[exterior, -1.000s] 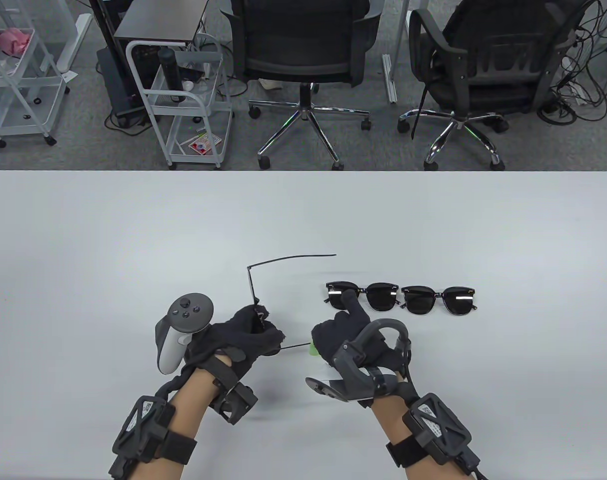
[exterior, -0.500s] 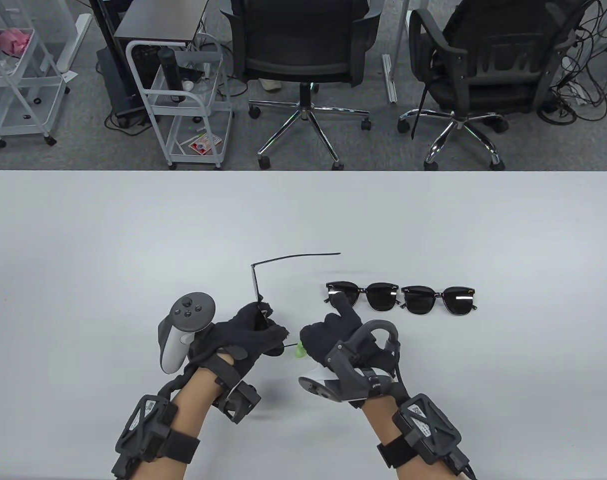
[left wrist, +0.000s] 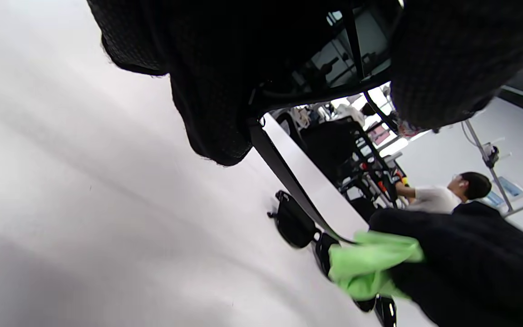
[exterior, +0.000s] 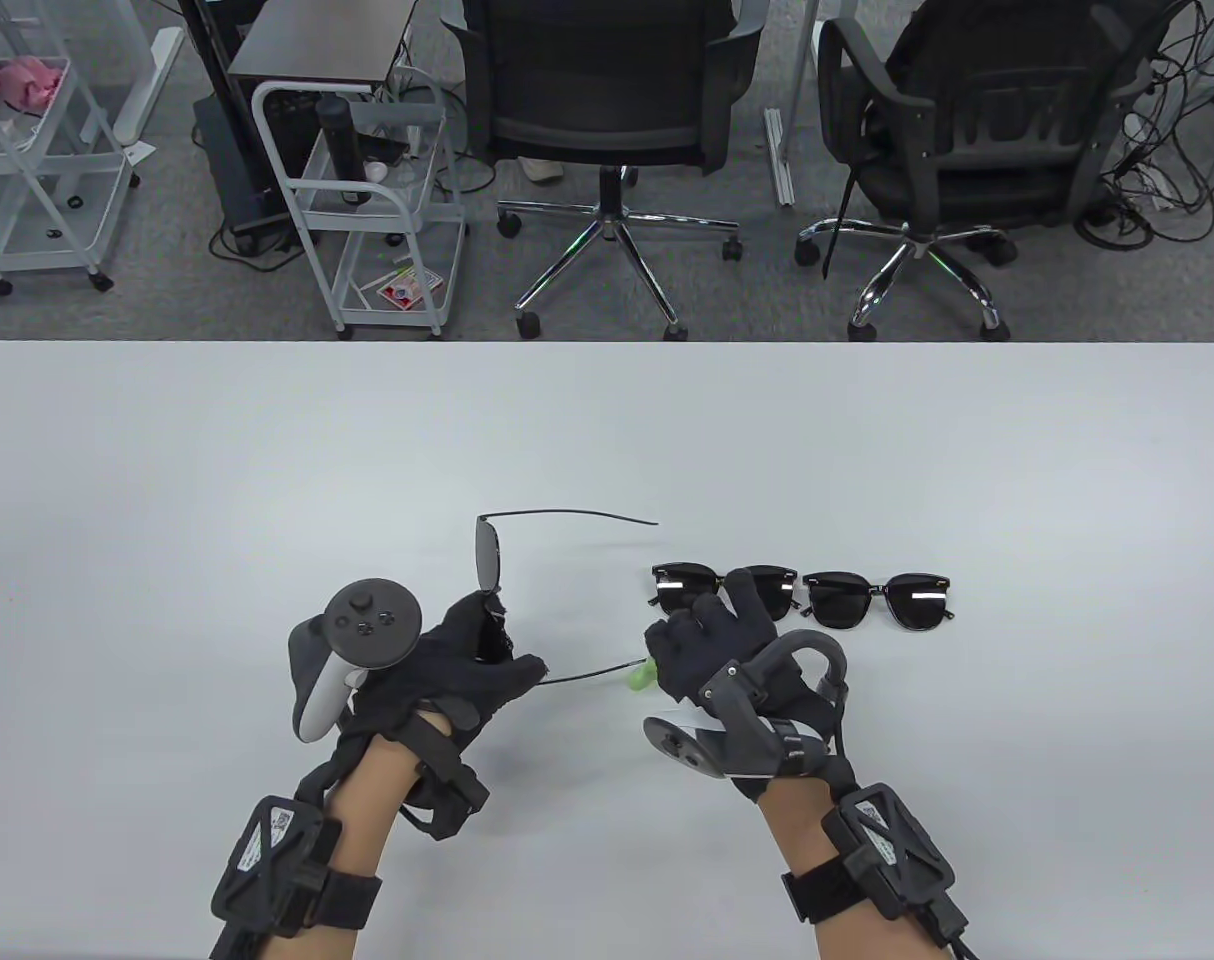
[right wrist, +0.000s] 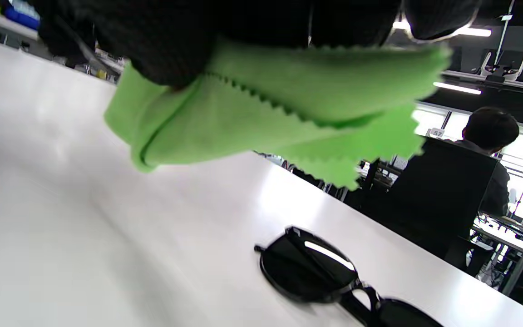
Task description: Dust sunglasses
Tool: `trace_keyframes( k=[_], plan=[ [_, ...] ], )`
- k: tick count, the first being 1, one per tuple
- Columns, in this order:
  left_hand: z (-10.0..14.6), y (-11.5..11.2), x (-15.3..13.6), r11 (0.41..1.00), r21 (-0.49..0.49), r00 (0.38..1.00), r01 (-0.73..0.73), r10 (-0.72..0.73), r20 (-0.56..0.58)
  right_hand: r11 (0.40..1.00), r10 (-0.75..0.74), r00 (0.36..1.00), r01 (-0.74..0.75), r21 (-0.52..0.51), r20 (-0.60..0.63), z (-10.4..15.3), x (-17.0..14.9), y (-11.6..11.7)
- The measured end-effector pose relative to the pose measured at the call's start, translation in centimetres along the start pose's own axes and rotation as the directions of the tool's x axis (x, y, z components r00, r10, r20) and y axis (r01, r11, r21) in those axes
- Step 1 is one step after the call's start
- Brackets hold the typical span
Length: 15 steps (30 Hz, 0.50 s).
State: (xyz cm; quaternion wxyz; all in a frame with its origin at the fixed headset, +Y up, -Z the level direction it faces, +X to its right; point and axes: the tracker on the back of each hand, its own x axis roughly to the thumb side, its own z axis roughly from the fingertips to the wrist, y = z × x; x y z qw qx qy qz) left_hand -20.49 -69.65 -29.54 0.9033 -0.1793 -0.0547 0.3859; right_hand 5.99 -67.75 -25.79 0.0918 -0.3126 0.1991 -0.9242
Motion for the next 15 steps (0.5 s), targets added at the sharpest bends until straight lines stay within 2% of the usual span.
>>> trace_keyframes(
  k=[5,7,9,10,11,13,15],
  plan=[
    [-0.3,-0.2,0.0,1.000,0.009,1.000,0.011,-0.011,-0.010,0.987,-0.082,0.996,0.078,-0.144,-0.028,0.5,-0.7,-3.5],
    [-0.2,-0.1,-0.3,1.000,0.012,1.000,0.016,-0.016,-0.018,0.984,-0.126,0.990,0.117,-0.134,-0.062,0.8,-1.4,-4.1],
    [-0.2,0.2,-0.6,1.000,0.026,1.000,0.005,-0.004,-0.029,0.981,-0.192,0.975,0.192,-0.016,-0.108,0.8,-2.3,-3.9],
    [-0.2,0.4,-0.8,0.999,0.046,0.999,-0.004,0.006,-0.032,0.961,-0.237,0.963,0.252,0.112,-0.132,0.8,-2.6,-3.3],
    [-0.2,0.5,-0.9,0.998,0.056,0.999,-0.009,0.010,-0.034,0.941,-0.260,0.957,0.282,0.190,-0.132,0.8,-2.6,-2.8],
    [-0.1,0.7,-1.1,0.997,0.076,0.999,-0.018,0.020,-0.033,0.850,-0.309,0.942,0.335,0.406,-0.128,0.6,-2.3,-0.6],
    [-0.2,0.7,-1.1,0.997,0.076,0.999,-0.027,0.029,-0.024,0.763,-0.343,0.931,0.352,0.543,-0.122,0.6,-1.6,1.2]
  ],
)
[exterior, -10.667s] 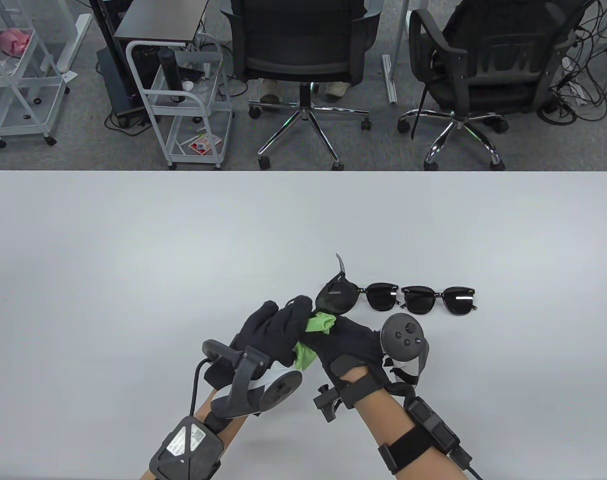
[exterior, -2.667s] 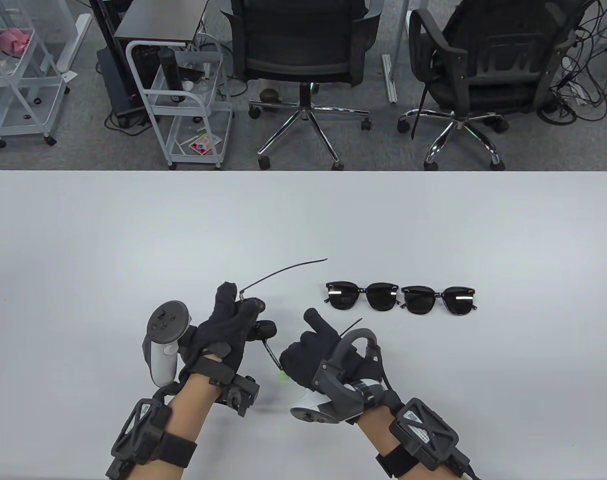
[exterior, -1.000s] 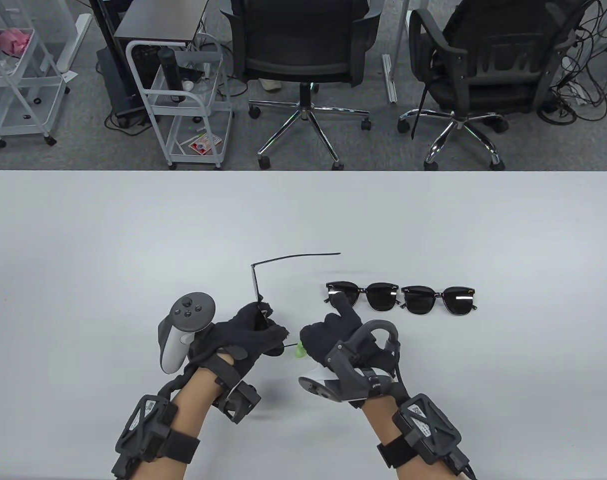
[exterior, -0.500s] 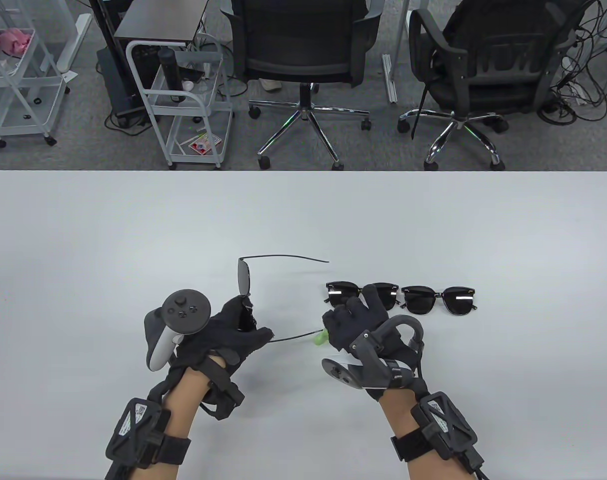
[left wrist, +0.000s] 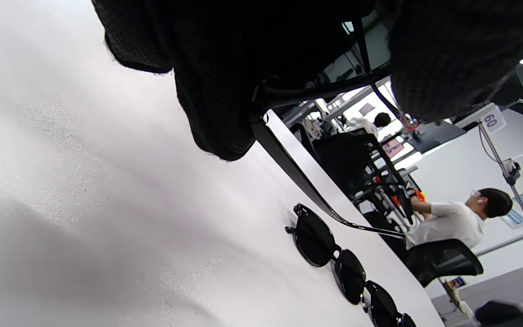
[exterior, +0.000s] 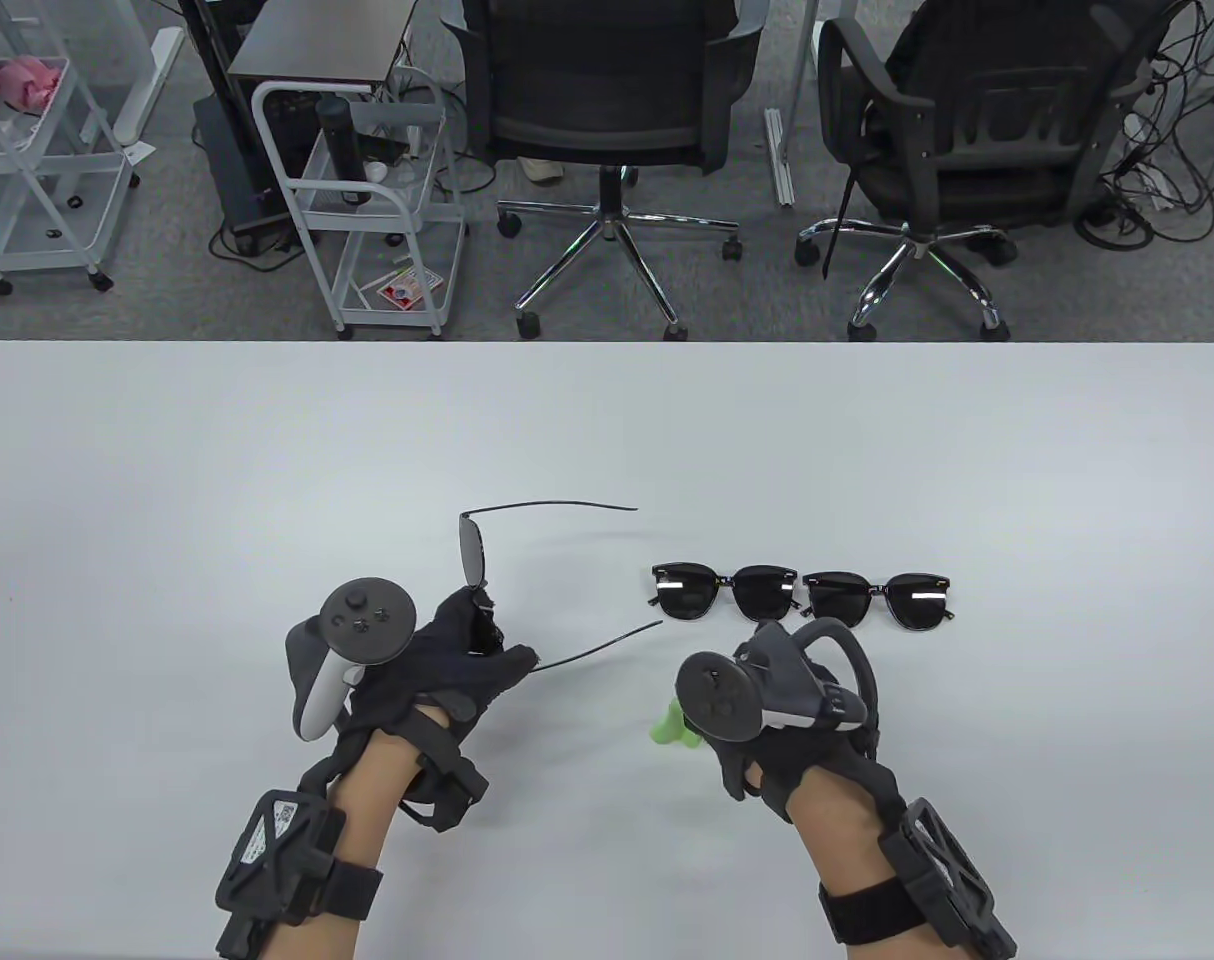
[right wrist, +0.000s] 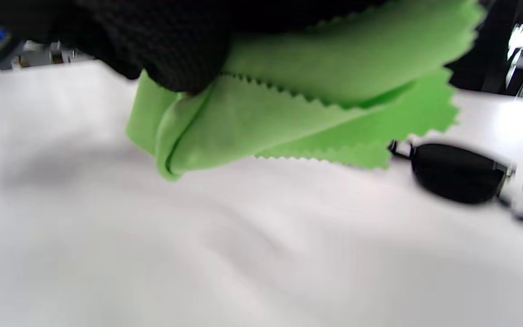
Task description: Dust sunglasses
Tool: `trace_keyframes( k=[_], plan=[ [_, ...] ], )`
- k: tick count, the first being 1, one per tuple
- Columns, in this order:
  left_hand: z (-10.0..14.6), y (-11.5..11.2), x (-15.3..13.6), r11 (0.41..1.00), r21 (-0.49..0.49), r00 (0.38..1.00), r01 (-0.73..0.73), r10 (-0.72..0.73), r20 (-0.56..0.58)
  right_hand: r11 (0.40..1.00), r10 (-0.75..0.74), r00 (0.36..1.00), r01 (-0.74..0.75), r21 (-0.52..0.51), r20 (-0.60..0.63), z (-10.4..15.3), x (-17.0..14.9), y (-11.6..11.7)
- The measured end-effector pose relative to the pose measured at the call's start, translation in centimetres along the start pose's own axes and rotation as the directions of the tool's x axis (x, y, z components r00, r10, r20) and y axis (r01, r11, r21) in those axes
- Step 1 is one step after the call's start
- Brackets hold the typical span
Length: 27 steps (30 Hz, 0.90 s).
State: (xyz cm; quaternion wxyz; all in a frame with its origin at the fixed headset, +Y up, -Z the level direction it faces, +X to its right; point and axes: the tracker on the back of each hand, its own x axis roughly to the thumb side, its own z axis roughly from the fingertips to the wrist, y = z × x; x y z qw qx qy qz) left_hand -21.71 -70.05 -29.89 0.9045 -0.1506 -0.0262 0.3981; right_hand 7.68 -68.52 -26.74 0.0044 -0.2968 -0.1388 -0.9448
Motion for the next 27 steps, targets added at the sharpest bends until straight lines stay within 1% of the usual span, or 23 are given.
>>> trace_keyframes(
  k=[1,3,4,7,10,12,13,14,15,17,18,19,21,23,24,27],
  plan=[
    [0.0,0.0,0.0,1.000,-0.002,1.000,-0.009,0.009,0.002,0.999,-0.009,1.000,0.009,0.052,0.007,-0.4,0.1,0.7],
    [0.0,-0.2,0.1,1.000,-0.006,0.999,-0.029,0.030,0.012,0.993,-0.009,1.000,0.006,0.119,0.023,-1.1,0.3,1.8],
    [0.0,-0.2,0.1,0.999,-0.013,0.999,-0.039,0.039,0.021,0.990,-0.011,1.000,0.007,0.142,0.024,-1.4,0.3,2.1],
    [0.1,-0.5,0.3,0.998,-0.023,0.997,-0.061,0.062,0.039,0.985,-0.043,0.999,0.037,0.167,0.028,-1.6,0.3,2.5],
    [0.2,-0.6,0.5,0.995,-0.027,0.994,-0.092,0.093,0.054,0.995,-0.081,0.996,0.079,0.068,0.033,-1.2,-0.3,1.8],
    [0.2,-0.7,0.5,0.992,-0.031,0.990,-0.121,0.123,0.064,0.987,-0.161,0.986,0.162,-0.012,0.051,-0.8,-0.8,1.2],
    [0.2,-0.8,0.6,0.990,-0.034,0.988,-0.135,0.137,0.069,0.968,-0.237,0.969,0.241,-0.065,0.066,-0.6,-1.1,0.9],
    [0.2,-0.9,0.6,0.989,-0.034,0.986,-0.144,0.146,0.074,0.951,-0.275,0.958,0.284,-0.126,0.083,-0.4,-1.3,0.7],
    [0.2,-0.9,0.6,0.988,-0.033,0.986,-0.149,0.151,0.076,0.930,-0.289,0.953,0.302,-0.211,0.092,-0.2,-1.5,0.4],
    [0.1,-1.2,0.6,0.987,-0.040,0.983,-0.158,0.161,0.086,0.898,-0.281,0.957,0.290,-0.331,0.077,0.0,-1.5,0.0],
    [0.1,-1.4,0.7,0.985,-0.051,0.981,-0.164,0.169,0.094,0.875,-0.264,0.962,0.268,-0.402,0.066,0.2,-1.5,-0.3],
    [0.1,-1.5,0.8,0.983,-0.063,0.979,-0.171,0.176,0.101,0.853,-0.263,0.963,0.260,-0.452,0.058,0.3,-1.3,-0.4],
    [0.1,-2.0,1.0,0.979,-0.079,0.975,-0.188,0.196,0.107,0.818,-0.271,0.960,0.267,-0.510,0.068,0.3,-0.9,-0.6],
    [0.2,-2.6,1.4,0.978,-0.103,0.974,-0.183,0.194,0.115,0.793,-0.282,0.956,0.283,-0.539,0.086,0.2,-0.3,-0.7],
    [0.2,-2.9,1.5,0.979,-0.114,0.976,-0.171,0.184,0.119,0.789,-0.284,0.954,0.292,-0.541,0.099,0.1,-0.1,-0.8],
    [0.2,-4.1,2.2,0.978,-0.168,0.978,-0.125,0.150,0.145,0.806,-0.286,0.947,0.319,-0.498,0.144,-0.4,1.0,-0.6]
  ],
)
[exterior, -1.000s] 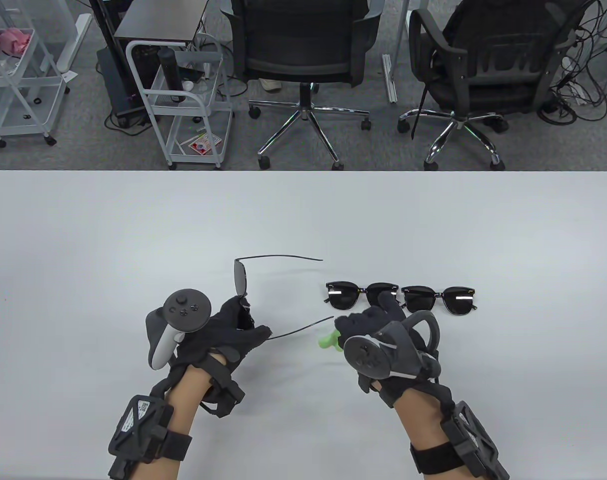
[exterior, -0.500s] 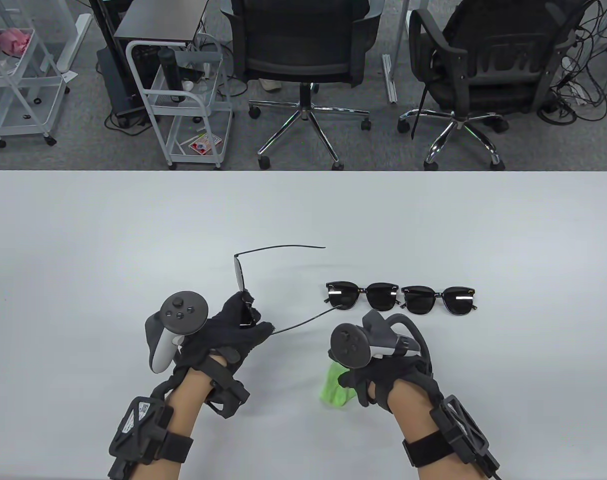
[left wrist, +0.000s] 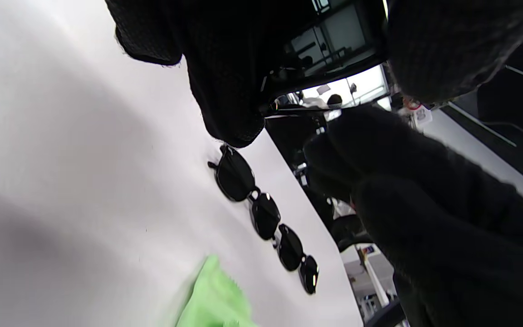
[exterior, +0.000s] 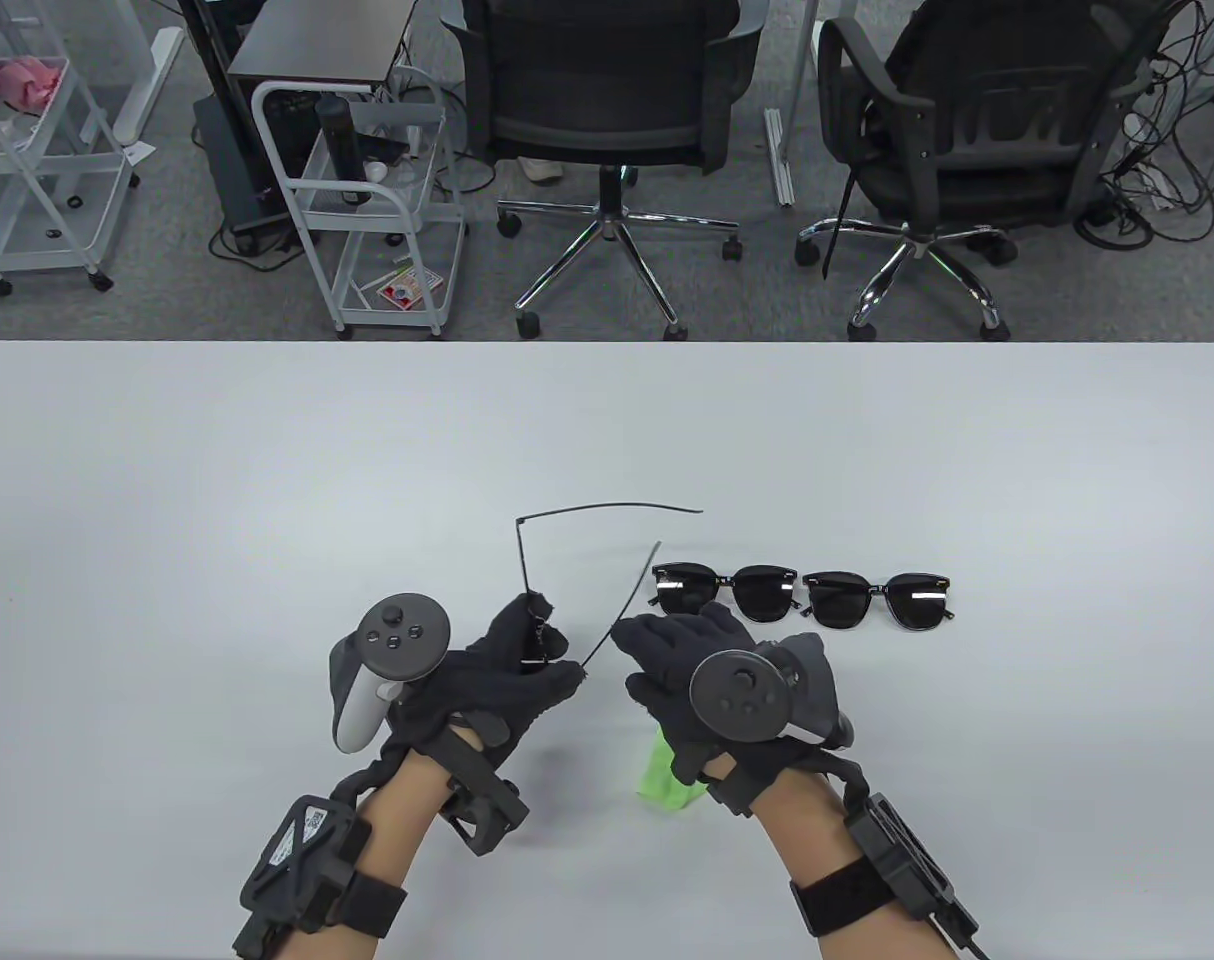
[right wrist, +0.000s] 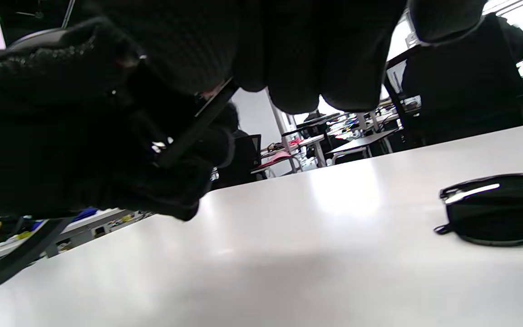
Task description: Dust sunglasses
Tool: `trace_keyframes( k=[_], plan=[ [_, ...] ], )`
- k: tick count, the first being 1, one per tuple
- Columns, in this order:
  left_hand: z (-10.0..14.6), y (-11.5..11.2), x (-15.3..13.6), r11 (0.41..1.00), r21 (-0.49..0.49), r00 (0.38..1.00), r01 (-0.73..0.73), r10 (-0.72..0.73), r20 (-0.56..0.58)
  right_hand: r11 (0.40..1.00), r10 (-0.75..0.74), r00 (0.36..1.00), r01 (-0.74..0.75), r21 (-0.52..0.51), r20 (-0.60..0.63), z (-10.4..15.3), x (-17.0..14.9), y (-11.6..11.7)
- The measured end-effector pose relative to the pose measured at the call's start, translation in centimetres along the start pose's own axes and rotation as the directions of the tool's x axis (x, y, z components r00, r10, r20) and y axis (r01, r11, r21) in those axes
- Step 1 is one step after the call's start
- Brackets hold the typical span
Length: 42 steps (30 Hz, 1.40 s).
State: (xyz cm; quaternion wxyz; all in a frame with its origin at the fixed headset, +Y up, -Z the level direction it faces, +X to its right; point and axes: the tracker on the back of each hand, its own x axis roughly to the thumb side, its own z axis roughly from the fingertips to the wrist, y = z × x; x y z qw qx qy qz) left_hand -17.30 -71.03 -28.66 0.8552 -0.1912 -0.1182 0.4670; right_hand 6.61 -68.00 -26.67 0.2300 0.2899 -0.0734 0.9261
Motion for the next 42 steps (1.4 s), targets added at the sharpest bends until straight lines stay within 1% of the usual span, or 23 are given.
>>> trace_keyframes(
  k=[2,3,5,7,8,9,10,12,14,15,18,21,25,27,28,29,30,32,34,35,40,42],
  plan=[
    [-0.1,-0.7,0.4,1.000,-0.026,1.000,0.015,-0.015,0.016,0.998,0.007,0.999,-0.009,0.059,0.041,-0.2,0.5,0.6],
    [-0.1,-1.0,0.6,0.999,-0.035,0.999,0.026,-0.025,0.023,0.997,0.027,0.998,-0.031,0.072,0.053,-0.2,0.7,0.7],
    [-0.2,-1.2,0.6,0.998,-0.036,0.998,0.059,-0.059,0.019,0.995,0.077,0.995,-0.081,0.065,0.064,-0.2,0.8,0.7],
    [-0.4,-1.2,0.3,0.995,-0.039,0.996,0.090,-0.090,0.011,0.995,0.082,0.995,-0.085,0.051,0.063,-0.2,0.5,0.2],
    [-0.4,-1.1,0.1,0.995,-0.035,0.996,0.094,-0.094,0.003,0.997,0.078,0.996,-0.079,0.015,0.049,-0.1,0.3,-0.2],
    [-0.4,-0.9,0.0,0.995,-0.015,0.995,0.102,-0.102,-0.007,0.996,0.076,0.996,-0.075,-0.048,0.039,0.1,0.1,-0.9],
    [-0.3,-0.7,0.0,0.992,0.007,0.992,0.124,-0.124,-0.012,0.990,0.068,0.997,-0.064,-0.128,0.026,0.4,-0.3,-1.7],
    [-0.2,-0.3,0.0,0.979,0.053,0.980,0.198,-0.197,-0.025,0.971,0.038,0.999,-0.040,-0.238,-0.014,0.9,-1.0,-2.8],
    [0.0,-0.1,0.3,0.949,0.105,0.955,0.297,-0.296,-0.029,0.964,0.000,0.998,-0.018,-0.267,-0.066,1.2,-1.9,-3.3],
    [0.0,-0.1,0.5,0.924,0.123,0.932,0.361,-0.360,-0.028,0.965,-0.015,0.994,-0.012,-0.260,-0.104,1.3,-2.5,-3.2],
    [0.1,-0.5,1.1,0.872,0.139,0.882,0.469,-0.472,-0.010,0.979,-0.049,0.981,0.010,-0.204,-0.186,1.4,-3.8,-2.5],
    [0.1,-1.1,1.6,0.870,0.123,0.875,0.478,-0.483,0.016,0.985,-0.100,0.969,0.064,-0.163,-0.226,1.2,-4.6,-1.6],
    [0.2,-1.7,2.2,0.848,0.121,0.850,0.516,-0.524,0.048,0.979,-0.190,0.956,0.169,-0.112,-0.221,1.0,-4.3,-0.8],
    [0.2,-1.7,2.3,0.843,0.129,0.845,0.522,-0.531,0.052,0.957,-0.287,0.932,0.269,-0.108,-0.222,1.0,-4.0,-0.5],
    [0.2,-1.8,2.4,0.851,0.125,0.853,0.509,-0.519,0.059,0.931,-0.363,0.905,0.349,-0.105,-0.220,1.0,-3.9,-0.3],
    [0.2,-1.8,2.3,0.854,0.123,0.855,0.506,-0.515,0.061,0.911,-0.412,0.885,0.398,-0.109,-0.216,1.0,-3.8,-0.1],
    [0.2,-1.8,2.3,0.856,0.119,0.857,0.503,-0.512,0.065,0.876,-0.482,0.850,0.469,-0.112,-0.213,0.9,-3.7,0.1],
    [0.2,-2.1,2.4,0.858,0.109,0.857,0.501,-0.510,0.075,0.828,-0.559,0.804,0.553,-0.088,-0.201,0.8,-3.6,0.5],
    [0.1,-2.4,2.6,0.857,0.101,0.854,0.506,-0.514,0.083,0.811,-0.581,0.792,0.583,-0.047,-0.191,0.7,-3.5,0.8],
    [0.1,-2.5,2.6,0.853,0.100,0.850,0.511,-0.519,0.085,0.812,-0.579,0.793,0.583,-0.041,-0.191,0.7,-3.5,0.8],
    [0.1,-2.5,2.8,0.846,0.116,0.844,0.520,-0.530,0.082,0.819,-0.568,0.801,0.573,-0.033,-0.190,0.7,-3.8,0.5],
    [0.1,-2.3,2.7,0.833,0.128,0.833,0.538,-0.549,0.071,0.832,-0.552,0.814,0.553,-0.047,-0.183,0.7,-3.8,-0.1]
  ],
)
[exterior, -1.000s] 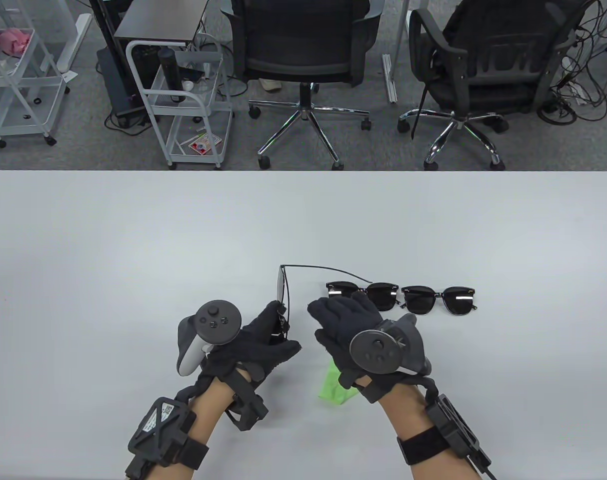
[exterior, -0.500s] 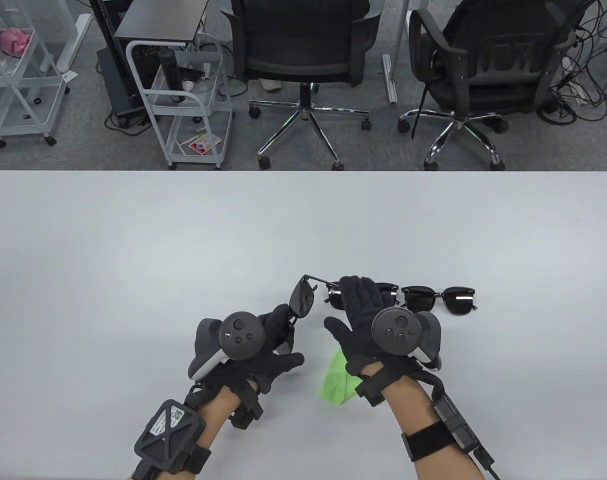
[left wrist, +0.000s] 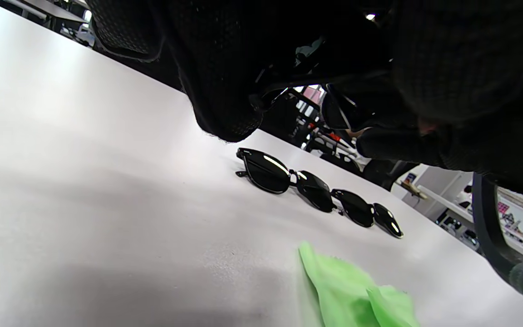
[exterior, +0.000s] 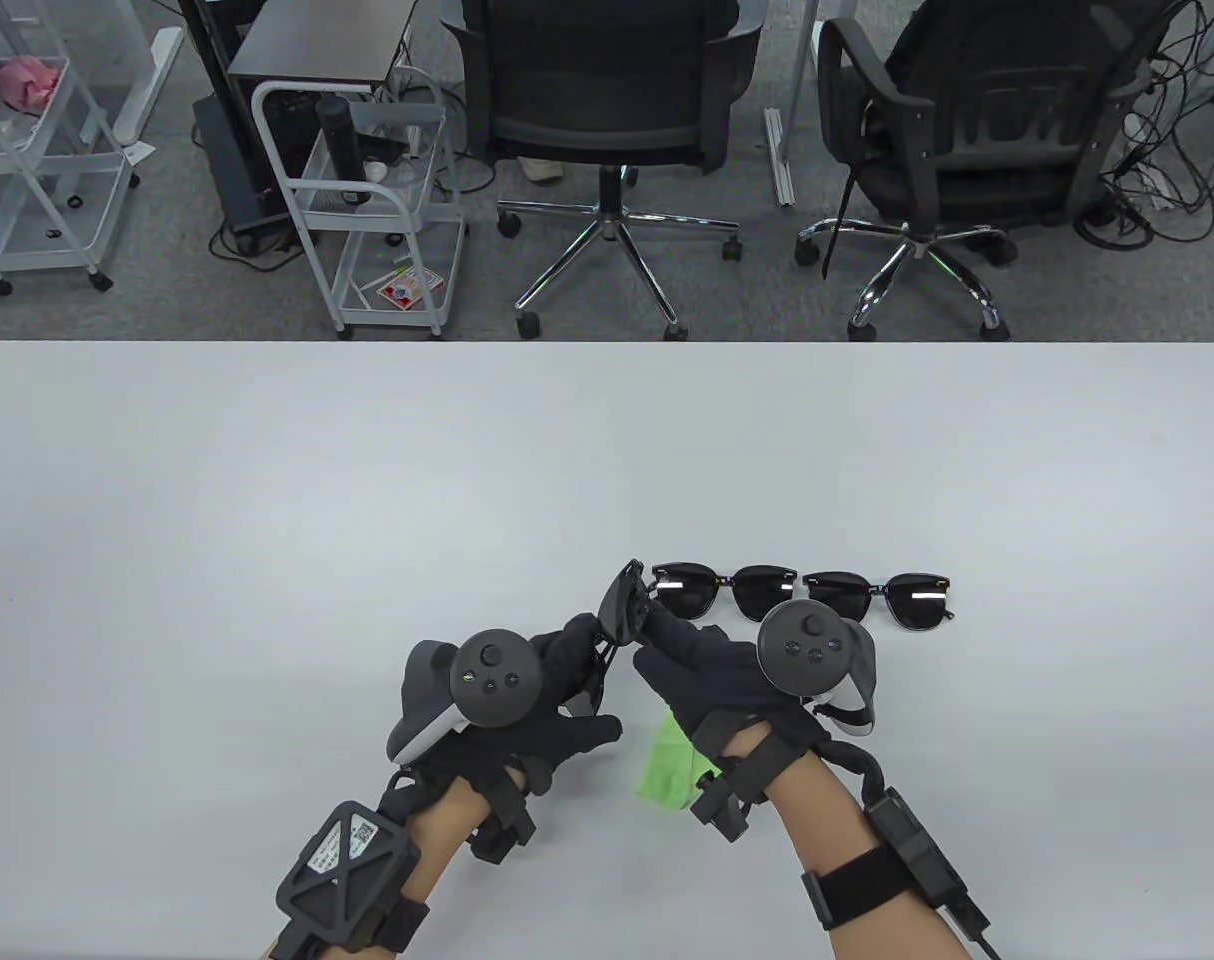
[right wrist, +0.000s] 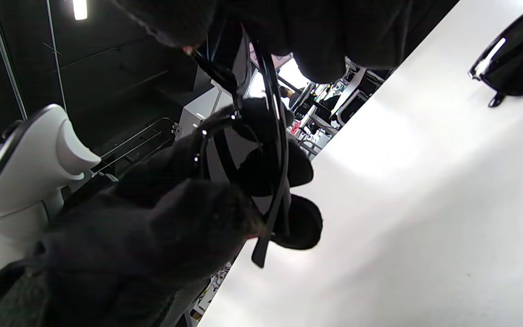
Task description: Dust sunglasses
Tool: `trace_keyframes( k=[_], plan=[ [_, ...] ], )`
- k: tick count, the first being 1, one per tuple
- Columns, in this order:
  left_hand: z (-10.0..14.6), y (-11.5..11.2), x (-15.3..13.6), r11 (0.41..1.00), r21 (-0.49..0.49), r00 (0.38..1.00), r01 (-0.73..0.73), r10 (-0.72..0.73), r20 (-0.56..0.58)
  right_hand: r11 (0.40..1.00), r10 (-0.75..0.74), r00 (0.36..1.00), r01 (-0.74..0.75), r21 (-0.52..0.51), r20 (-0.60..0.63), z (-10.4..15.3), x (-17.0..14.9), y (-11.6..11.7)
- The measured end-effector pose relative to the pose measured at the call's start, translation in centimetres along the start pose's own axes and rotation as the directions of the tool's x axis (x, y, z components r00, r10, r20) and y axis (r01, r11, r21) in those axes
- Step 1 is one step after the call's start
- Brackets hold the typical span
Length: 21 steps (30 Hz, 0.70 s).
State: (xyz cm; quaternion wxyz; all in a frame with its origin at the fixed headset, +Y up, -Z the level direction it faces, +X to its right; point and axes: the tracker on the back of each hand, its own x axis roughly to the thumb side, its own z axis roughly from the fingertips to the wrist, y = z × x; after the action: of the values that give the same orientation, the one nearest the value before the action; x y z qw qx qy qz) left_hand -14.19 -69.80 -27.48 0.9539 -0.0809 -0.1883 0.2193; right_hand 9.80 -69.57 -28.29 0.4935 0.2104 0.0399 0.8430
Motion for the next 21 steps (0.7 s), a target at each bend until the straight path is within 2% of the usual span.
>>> trace_keyframes(
  k=[4,7,8,9,10,11,12,13,15,16,17,19,21],
  plan=[
    [0.0,0.7,-0.7,0.998,0.037,0.998,0.056,-0.055,-0.033,0.980,0.198,0.980,-0.198,-0.036,-0.002,0.1,1.0,-2.0],
    [0.0,1.1,-1.4,0.989,0.052,0.989,0.141,-0.138,-0.061,0.898,0.437,0.899,-0.438,-0.036,-0.023,0.6,1.8,-3.5],
    [-0.1,1.1,-1.6,0.982,0.052,0.982,0.179,-0.175,-0.073,0.809,0.587,0.809,-0.588,-0.003,-0.034,1.1,2.0,-3.9],
    [-0.2,1.1,-1.8,0.977,0.051,0.976,0.205,-0.200,-0.081,0.740,0.673,0.739,-0.673,0.021,-0.036,1.4,1.9,-4.1],
    [-0.4,1.1,-2.0,0.971,0.048,0.970,0.232,-0.227,-0.091,0.630,0.777,0.629,-0.775,0.049,-0.043,1.9,1.6,-4.4],
    [-0.5,1.0,-2.1,0.967,0.042,0.964,0.252,-0.247,-0.101,0.551,0.835,0.548,-0.832,0.062,-0.053,2.3,1.1,-4.5],
    [-0.7,0.9,-2.3,0.960,0.035,0.955,0.279,-0.273,-0.112,0.521,0.853,0.518,-0.852,0.057,-0.065,2.7,0.2,-4.5],
    [-0.8,0.8,-2.4,0.954,0.031,0.949,0.297,-0.292,-0.119,0.527,0.849,0.522,-0.849,0.046,-0.078,2.9,-0.4,-4.6],
    [-1.0,0.6,-2.5,0.937,0.017,0.930,0.349,-0.344,-0.132,0.619,0.784,0.610,-0.782,0.071,-0.114,3.0,-1.9,-4.7],
    [-1.2,0.6,-2.6,0.921,0.006,0.913,0.389,-0.385,-0.138,0.688,0.725,0.673,-0.716,0.117,-0.146,3.0,-2.5,-4.9],
    [-1.4,0.5,-2.6,0.908,-0.005,0.899,0.418,-0.414,-0.142,0.710,0.704,0.692,-0.694,0.120,-0.161,3.1,-2.6,-5.0],
    [-2.0,0.5,-2.8,0.871,-0.032,0.859,0.491,-0.490,-0.151,0.705,0.706,0.690,-0.705,0.071,-0.161,3.2,-2.8,-5.3],
    [-3.1,0.4,-3.3,0.832,-0.093,0.817,0.547,-0.555,-0.158,0.694,0.718,0.679,-0.714,0.089,-0.154,3.3,-2.7,-5.4]
  ],
)
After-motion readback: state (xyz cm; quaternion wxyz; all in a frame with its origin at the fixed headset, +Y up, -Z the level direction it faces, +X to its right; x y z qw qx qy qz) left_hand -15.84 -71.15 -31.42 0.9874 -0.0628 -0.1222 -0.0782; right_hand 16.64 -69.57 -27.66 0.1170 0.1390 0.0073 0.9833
